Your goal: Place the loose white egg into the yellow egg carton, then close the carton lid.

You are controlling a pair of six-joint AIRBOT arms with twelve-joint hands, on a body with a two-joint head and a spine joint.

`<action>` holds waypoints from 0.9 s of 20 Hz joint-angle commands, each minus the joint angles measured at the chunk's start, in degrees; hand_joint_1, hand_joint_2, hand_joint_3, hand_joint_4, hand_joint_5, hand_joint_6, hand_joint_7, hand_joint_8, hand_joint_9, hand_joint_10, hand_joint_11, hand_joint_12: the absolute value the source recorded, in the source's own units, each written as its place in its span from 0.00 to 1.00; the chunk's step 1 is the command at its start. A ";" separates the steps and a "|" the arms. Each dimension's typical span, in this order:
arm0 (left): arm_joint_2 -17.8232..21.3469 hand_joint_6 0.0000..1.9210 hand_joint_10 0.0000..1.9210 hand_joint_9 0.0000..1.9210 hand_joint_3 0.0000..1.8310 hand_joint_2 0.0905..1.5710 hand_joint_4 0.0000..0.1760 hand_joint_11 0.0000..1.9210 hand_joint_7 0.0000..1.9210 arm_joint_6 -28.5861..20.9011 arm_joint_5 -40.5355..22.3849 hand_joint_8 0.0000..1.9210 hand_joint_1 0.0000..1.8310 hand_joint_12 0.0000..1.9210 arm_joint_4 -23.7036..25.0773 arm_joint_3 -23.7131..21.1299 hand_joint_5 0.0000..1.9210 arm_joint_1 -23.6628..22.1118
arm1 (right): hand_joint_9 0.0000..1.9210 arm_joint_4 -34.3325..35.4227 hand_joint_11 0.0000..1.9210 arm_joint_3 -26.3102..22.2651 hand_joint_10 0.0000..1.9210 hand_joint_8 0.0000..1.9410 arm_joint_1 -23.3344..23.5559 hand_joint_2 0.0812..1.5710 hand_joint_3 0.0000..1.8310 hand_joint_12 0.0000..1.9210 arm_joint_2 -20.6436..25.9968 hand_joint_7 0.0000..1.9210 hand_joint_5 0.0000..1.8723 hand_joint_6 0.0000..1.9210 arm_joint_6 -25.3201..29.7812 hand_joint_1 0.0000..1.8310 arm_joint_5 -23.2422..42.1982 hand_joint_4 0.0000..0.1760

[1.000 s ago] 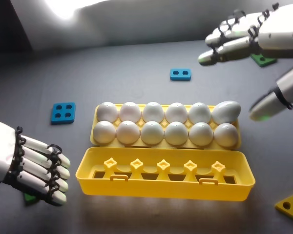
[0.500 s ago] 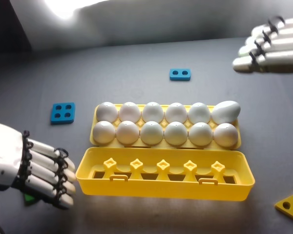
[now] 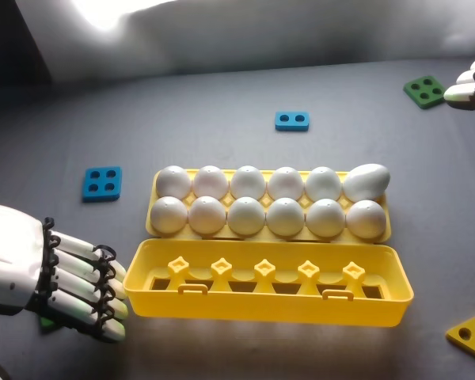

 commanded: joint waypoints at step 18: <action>0.07 0.00 0.00 0.08 0.00 0.70 0.00 0.00 0.12 1.17 0.63 0.00 0.00 0.18 -3.54 -4.99 0.14 1.30 | 0.00 0.47 0.00 -1.06 0.00 0.00 0.51 0.57 0.00 0.00 0.75 0.00 0.00 0.00 0.04 0.15 -0.09 0.00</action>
